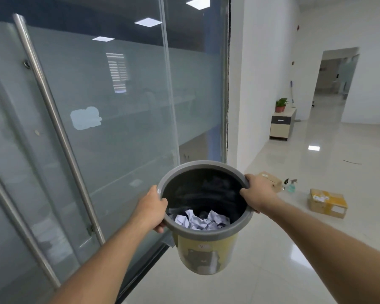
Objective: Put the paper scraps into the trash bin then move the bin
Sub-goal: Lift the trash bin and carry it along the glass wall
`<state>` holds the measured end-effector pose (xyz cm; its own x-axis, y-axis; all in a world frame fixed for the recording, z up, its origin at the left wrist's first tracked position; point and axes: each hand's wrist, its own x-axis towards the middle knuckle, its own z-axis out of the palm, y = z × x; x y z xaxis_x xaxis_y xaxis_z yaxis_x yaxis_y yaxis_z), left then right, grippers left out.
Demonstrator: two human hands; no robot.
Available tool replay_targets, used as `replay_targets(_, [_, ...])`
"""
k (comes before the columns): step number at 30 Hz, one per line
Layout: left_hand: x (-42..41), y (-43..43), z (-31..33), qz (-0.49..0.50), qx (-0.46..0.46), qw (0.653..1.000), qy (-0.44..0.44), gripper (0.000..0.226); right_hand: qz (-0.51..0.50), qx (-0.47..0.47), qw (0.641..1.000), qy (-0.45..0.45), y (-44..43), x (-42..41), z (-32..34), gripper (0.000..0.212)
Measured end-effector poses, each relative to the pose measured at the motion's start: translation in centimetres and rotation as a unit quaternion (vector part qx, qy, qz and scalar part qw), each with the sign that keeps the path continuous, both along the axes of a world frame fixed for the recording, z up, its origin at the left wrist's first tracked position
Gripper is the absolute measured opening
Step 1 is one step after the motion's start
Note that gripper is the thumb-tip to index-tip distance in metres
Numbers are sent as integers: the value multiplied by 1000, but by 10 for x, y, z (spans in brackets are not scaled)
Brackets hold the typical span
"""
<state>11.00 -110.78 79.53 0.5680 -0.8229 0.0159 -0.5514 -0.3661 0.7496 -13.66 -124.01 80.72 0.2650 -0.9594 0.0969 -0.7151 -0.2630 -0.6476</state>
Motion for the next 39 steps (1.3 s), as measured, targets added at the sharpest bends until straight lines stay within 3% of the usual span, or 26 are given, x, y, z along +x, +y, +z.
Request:
replay_targets(7, [28, -34, -28, -8, 18, 1000, -2, 26, -9, 1, 1000, -11, -28, 23, -30, 26])
replay_targets(13, [44, -53, -119, 4, 31, 999, 21, 26, -13, 3, 1000, 21, -52, 41, -117, 37])
replay_targets(21, [43, -47, -360, 24, 109, 992, 53, 43, -14, 41, 997, 58, -51, 49, -367, 42])
replay_targets(31, [36, -11, -711, 26, 169, 985, 39, 44, -23, 100, 992, 68, -9, 45, -727, 38])
replay_targets(35, [39, -8, -810, 17, 192, 980, 51, 47, -36, 110, 992, 59, 6, 44, -829, 35])
replay_targets(39, [41, -7, -871, 6, 193, 980, 55, 45, -40, 116, 991, 56, 12, 44, -891, 37])
